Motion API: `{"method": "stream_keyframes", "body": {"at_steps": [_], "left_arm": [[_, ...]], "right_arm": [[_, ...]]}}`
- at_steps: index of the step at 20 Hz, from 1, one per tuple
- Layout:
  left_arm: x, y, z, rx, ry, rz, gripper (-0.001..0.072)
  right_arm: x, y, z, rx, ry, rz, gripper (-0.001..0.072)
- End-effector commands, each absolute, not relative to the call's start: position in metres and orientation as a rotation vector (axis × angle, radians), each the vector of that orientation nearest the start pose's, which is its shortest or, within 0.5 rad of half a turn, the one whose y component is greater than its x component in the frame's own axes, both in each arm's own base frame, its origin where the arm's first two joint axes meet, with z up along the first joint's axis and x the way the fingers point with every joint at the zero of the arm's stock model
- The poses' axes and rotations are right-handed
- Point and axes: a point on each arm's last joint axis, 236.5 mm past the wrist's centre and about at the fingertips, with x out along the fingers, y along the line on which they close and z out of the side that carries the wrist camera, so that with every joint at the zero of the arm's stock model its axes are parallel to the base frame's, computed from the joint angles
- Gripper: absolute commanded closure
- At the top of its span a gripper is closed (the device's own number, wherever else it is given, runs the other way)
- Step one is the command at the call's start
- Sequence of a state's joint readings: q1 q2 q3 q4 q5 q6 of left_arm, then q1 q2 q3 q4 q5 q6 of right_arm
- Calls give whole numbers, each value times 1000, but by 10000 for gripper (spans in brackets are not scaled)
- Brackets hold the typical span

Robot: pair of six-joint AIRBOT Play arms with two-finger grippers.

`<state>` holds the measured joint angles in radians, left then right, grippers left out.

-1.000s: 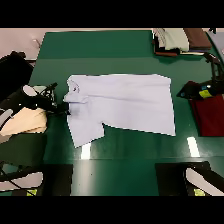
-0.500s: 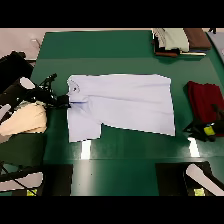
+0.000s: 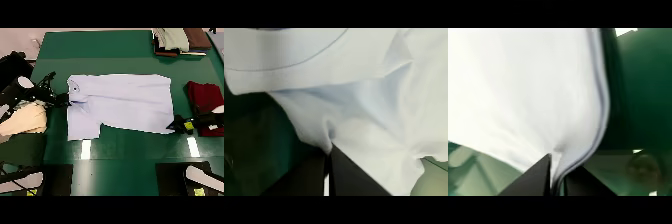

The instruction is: Fold the shirts.

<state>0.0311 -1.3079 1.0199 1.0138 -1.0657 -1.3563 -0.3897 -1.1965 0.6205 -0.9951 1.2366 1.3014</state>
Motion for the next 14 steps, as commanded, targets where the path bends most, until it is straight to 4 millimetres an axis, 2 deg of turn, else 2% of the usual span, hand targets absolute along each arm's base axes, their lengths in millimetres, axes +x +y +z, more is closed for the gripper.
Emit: {"method": "stream_keyframes", "body": {"at_steps": [1,2,3,4,5,6,7,8,9,10,11,12,14], "left_arm": [[379,-95,33,-353,1138,-346,684],[381,-94,66,-328,1059,-354,685],[382,-92,103,-316,973,-358,684],[381,-88,149,-301,864,-355,684],[378,-84,198,-278,744,-355,684],[369,-80,255,-254,603,-352,684],[356,-76,309,-233,468,-345,684],[336,-74,365,-200,323,-341,684],[314,-72,413,-167,197,-335,684],[286,-72,460,-135,72,-330,684],[261,-73,498,-113,-31,-331,685],[237,-73,531,-88,-122,-327,684],[192,-75,582,-53,-281,-325,685]], "right_arm": [[275,62,-46,598,1457,289,674],[289,62,-20,549,1379,310,693],[304,61,15,498,1281,329,693],[316,58,54,449,1177,339,693],[327,53,103,393,1045,341,693],[333,49,153,339,915,336,693],[334,44,208,282,774,324,694],[328,39,259,232,649,305,694],[317,35,310,180,524,283,693],[303,32,353,134,417,257,693],[286,30,394,89,315,226,694],[269,29,428,48,229,194,694],[242,26,473,15,126,128,694]]}}
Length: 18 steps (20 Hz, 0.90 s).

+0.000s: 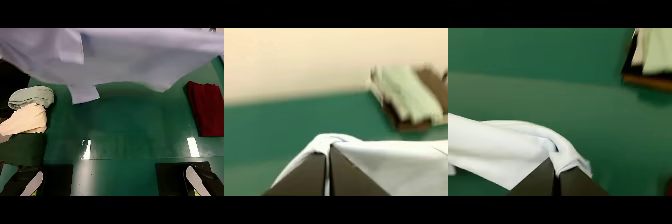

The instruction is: Fold the shirts.

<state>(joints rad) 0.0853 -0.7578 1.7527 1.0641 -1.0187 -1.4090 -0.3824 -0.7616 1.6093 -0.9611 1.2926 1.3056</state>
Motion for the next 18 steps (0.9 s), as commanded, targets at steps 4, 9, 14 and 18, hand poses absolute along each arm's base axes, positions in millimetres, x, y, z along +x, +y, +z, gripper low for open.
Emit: {"method": "stream_keyframes", "body": {"at_steps": [4,9,14,18], "left_arm": [[165,-73,613,-70,-382,-318,685],[298,-73,505,-151,57,-341,684],[426,-90,286,-312,685,-406,684],[467,-111,122,-362,1029,-390,684]], "right_arm": [[225,19,503,-18,101,55,695],[290,-17,426,136,368,84,695],[362,-63,246,417,834,106,695],[384,-57,110,453,1167,104,695]]}}
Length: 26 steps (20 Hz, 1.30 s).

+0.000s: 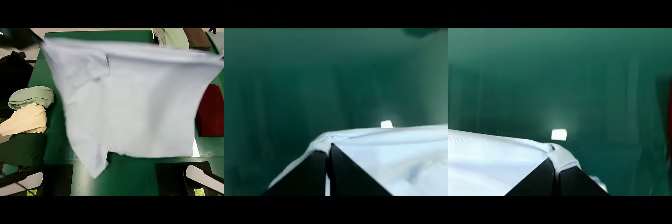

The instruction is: Fold the shirts.

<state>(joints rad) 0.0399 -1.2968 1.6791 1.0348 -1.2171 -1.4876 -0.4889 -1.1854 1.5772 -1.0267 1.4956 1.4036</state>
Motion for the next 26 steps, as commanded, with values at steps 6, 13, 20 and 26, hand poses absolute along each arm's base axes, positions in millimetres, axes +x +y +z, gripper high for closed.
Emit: {"method": "stream_keyframes", "body": {"at_steps": [6,13,20,26], "left_arm": [[527,-103,37,-421,1036,-291,684],[491,-98,16,-325,1205,-310,684],[449,-95,-29,-300,1377,-313,680],[420,-71,-14,-217,1430,-245,165]], "right_arm": [[460,-30,39,444,1198,123,695],[452,-27,26,207,1340,117,695],[399,-30,-16,193,1403,57,650],[384,-26,22,197,1404,62,348]]}}
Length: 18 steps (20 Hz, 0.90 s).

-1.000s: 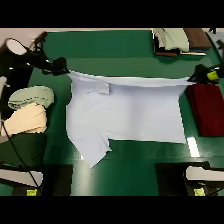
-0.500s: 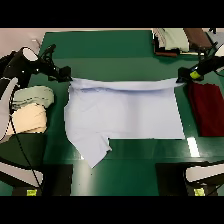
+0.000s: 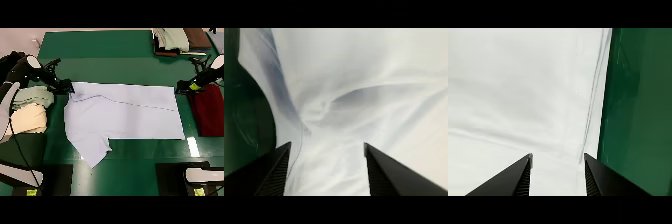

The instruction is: Fold the shirts.

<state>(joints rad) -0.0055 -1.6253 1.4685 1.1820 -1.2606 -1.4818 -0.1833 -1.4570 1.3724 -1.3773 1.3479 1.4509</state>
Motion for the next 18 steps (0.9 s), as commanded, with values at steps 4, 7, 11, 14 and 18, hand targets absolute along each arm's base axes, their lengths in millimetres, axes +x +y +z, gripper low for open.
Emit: {"method": "stream_keyframes", "body": {"at_steps": [4,7,11,14,18], "left_arm": [[345,-61,-11,-206,1450,-192,165],[270,-66,-31,-254,1515,-179,165],[199,-92,-54,-407,1588,-212,165],[178,-116,-65,-520,1606,-259,166],[173,-150,-75,-487,1574,-333,165]], "right_arm": [[347,-5,52,229,1323,99,348],[330,2,60,240,1245,101,348],[322,9,65,259,1190,108,348],[323,14,74,274,1154,122,348],[318,15,72,275,1181,128,348]]}}
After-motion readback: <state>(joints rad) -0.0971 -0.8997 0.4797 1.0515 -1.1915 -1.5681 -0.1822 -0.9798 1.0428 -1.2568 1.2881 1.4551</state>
